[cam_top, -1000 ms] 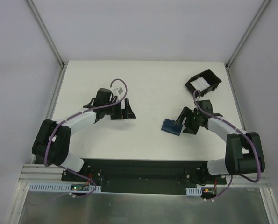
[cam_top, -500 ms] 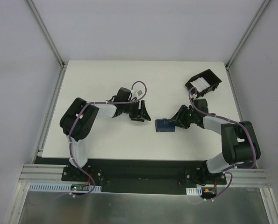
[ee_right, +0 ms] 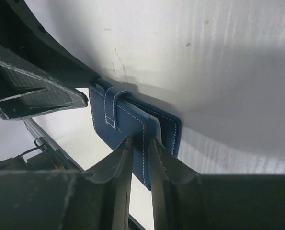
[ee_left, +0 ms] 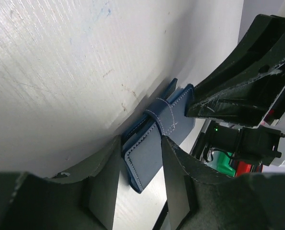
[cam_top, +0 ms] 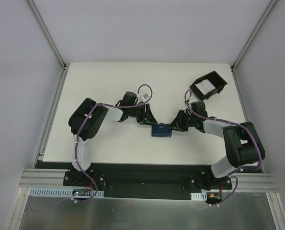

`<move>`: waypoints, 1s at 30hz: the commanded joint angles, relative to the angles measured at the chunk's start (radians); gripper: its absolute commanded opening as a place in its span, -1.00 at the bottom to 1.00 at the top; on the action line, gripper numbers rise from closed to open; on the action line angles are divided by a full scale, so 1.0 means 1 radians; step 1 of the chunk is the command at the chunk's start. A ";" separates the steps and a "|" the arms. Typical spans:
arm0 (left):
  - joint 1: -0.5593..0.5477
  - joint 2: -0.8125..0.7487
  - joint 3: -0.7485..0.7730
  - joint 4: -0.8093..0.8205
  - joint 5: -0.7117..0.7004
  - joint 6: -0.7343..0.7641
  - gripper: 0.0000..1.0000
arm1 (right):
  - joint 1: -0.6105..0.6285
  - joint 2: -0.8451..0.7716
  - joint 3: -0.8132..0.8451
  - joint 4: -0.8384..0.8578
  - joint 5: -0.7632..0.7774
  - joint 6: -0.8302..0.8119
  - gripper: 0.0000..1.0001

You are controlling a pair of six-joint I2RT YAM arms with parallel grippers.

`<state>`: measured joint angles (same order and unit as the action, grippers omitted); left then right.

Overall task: Put the credit cards into the card holder
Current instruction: Open the card holder at the center of the board.

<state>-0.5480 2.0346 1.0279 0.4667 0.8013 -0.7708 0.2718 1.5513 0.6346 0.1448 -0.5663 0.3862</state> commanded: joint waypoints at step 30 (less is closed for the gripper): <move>0.396 -0.780 -0.259 -0.569 -0.405 0.209 0.64 | 0.775 -0.258 0.200 -0.406 1.365 -0.590 -0.99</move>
<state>-0.1883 1.3464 0.7879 0.0414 0.5121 -0.6182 0.9199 1.2156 0.7776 -0.2569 0.4694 -0.0845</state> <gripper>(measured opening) 0.808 0.023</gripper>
